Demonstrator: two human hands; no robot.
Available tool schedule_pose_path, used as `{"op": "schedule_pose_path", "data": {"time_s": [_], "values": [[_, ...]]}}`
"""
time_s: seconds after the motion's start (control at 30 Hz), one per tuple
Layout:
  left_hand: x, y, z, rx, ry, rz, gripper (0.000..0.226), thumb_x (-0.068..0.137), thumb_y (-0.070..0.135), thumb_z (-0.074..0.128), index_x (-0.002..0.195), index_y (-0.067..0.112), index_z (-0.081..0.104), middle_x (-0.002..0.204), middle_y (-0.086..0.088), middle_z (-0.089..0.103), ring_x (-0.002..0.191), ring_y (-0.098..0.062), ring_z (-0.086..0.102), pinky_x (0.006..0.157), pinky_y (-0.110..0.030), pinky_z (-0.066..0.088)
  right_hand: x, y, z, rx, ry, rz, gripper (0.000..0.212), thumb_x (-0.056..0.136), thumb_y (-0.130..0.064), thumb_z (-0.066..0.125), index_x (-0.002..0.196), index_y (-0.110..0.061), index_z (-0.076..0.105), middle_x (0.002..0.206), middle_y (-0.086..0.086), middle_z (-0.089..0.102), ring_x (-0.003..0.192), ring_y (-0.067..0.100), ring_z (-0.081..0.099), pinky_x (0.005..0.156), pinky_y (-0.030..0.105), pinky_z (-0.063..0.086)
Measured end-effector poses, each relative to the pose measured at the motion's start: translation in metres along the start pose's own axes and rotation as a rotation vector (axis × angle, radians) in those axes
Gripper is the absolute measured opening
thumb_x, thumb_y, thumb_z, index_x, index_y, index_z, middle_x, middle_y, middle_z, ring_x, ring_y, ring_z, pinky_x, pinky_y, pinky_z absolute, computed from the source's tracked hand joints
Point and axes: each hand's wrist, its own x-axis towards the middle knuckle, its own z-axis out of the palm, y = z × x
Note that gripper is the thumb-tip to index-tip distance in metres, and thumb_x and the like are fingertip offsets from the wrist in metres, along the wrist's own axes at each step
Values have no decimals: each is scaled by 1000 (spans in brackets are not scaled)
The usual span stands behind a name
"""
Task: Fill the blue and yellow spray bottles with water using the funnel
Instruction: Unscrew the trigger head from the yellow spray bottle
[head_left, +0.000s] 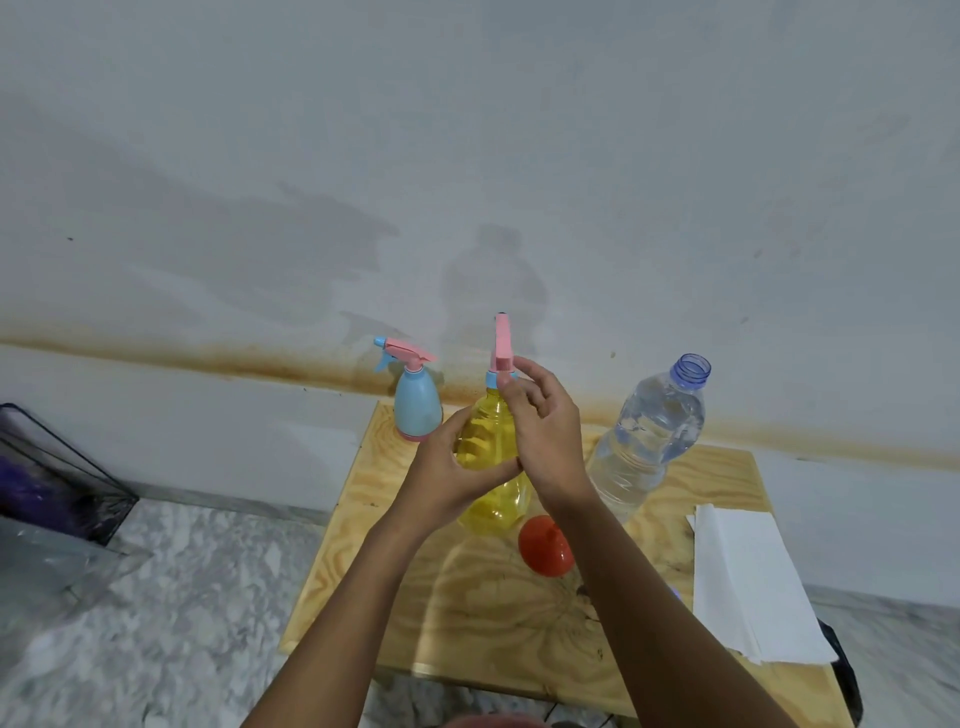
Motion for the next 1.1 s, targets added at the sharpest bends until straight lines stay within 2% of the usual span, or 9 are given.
{"op": "schedule_pose_path", "data": {"time_s": [0.1,0.27,0.5,0.67,0.73,0.8,0.87,1.03,1.1], "values": [[0,-2,2,-7,19,-5,52,74,18,86,108,42,57,87,29,67,87,15,61,69,-5,46,0,-1,2,-11,-6,-2,25,95,-29,63,119,-21,64,100,-17,72,96,-7,66,78,11,48],[1,-4,3,34,32,-6,58,74,30,86,122,38,55,99,26,64,94,11,60,72,-8,47,1,-3,1,-113,2,-57,33,82,-27,80,111,-24,64,101,-13,69,88,-10,63,75,12,52],[0,-15,6,75,20,-34,61,72,35,87,123,36,53,99,23,62,93,14,56,71,-6,46,5,-10,-9,-200,-13,-103,20,94,-26,66,112,-18,67,94,-10,69,83,-6,63,76,16,51],[-1,-29,8,85,26,-55,57,70,40,87,111,52,49,103,22,62,99,10,55,77,-9,47,5,-22,-18,-154,-19,-150,17,95,-17,63,111,-14,68,93,-12,69,80,-8,61,75,10,47],[-1,-37,9,76,21,-70,62,70,42,87,119,47,50,109,22,62,104,9,56,83,-15,48,4,-26,-21,-121,-8,-160,11,95,-16,64,105,-14,69,85,-7,67,74,-2,59,72,11,47],[-3,-44,11,71,21,-84,64,70,39,87,121,42,49,111,24,61,106,12,54,83,-14,47,4,-29,-24,-116,-1,-174,5,95,-20,65,98,-20,68,80,11,64,74,7,55,70,15,46],[-3,-51,14,75,23,-96,65,70,37,88,123,38,50,112,22,61,108,8,55,82,-13,47,3,-30,-27,-129,-10,-189,3,95,-23,66,96,-24,67,88,26,61,76,14,53,69,18,46],[-5,-76,23,69,19,-142,74,65,39,88,127,34,49,116,15,63,108,-3,60,87,-28,54,-1,-31,-34,-160,-1,-214,4,95,-26,65,99,-28,66,95,28,61,77,15,54,70,16,47],[-6,-82,27,64,12,-155,76,64,40,88,128,35,48,117,15,62,108,-4,59,88,-31,54,-2,-30,-37,-166,15,-221,5,96,-27,64,98,-31,65,98,27,61,78,25,57,71,17,48]]}}
